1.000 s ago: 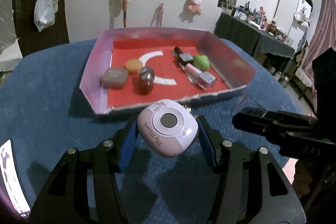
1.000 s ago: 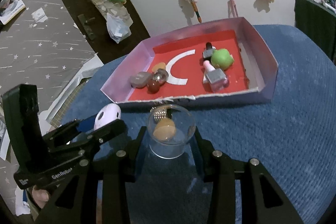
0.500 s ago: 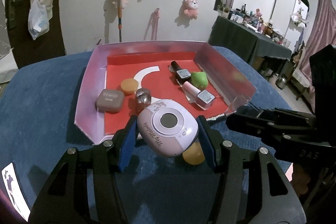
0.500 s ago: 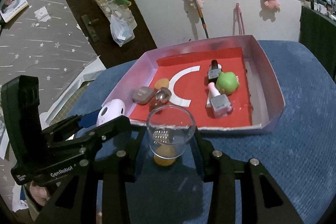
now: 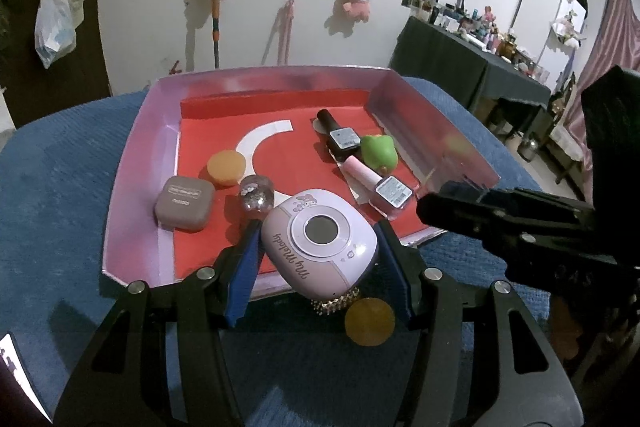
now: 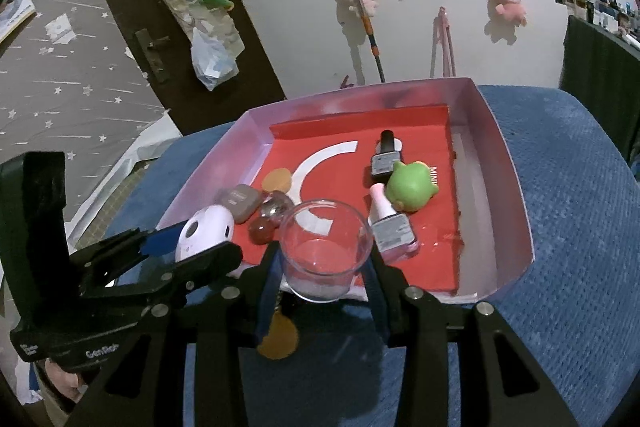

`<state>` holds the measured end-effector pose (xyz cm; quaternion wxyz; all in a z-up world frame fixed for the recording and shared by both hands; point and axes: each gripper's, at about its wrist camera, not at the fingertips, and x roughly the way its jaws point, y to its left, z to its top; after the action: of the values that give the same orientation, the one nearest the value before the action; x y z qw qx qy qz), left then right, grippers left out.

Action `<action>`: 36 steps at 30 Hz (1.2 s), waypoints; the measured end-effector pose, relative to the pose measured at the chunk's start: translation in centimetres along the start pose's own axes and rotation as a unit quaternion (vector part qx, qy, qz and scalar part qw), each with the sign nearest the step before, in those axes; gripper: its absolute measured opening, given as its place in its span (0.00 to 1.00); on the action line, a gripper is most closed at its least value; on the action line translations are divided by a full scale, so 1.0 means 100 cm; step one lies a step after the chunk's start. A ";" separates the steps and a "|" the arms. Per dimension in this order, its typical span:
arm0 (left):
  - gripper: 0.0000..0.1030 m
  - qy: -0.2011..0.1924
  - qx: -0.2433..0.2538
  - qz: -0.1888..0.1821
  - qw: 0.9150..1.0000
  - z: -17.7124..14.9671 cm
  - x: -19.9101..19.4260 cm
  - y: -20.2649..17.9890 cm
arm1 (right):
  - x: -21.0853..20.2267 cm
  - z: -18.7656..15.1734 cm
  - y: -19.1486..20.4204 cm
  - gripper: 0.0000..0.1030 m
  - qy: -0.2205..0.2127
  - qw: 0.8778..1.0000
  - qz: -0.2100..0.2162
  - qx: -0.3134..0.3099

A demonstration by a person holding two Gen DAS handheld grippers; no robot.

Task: Organize rigid objects
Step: 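Carry the pink compact with left gripper into the box while right gripper carries the cup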

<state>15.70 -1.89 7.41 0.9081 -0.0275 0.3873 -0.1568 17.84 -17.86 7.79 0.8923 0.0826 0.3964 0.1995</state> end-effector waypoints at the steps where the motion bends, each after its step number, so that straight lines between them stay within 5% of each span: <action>1: 0.52 0.003 -0.001 -0.001 1.000 0.000 0.002 0.001 | 0.003 0.002 -0.002 0.41 0.002 1.000 -0.001 0.002; 36: 0.52 0.063 -0.018 0.006 0.998 -0.006 0.046 0.017 | 0.053 0.004 -0.018 0.41 0.061 0.998 -0.027 -0.001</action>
<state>18.72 -1.65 3.46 0.8822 -0.0312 0.4467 -0.1455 21.82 -17.22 3.95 0.8716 0.0592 0.4519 0.1804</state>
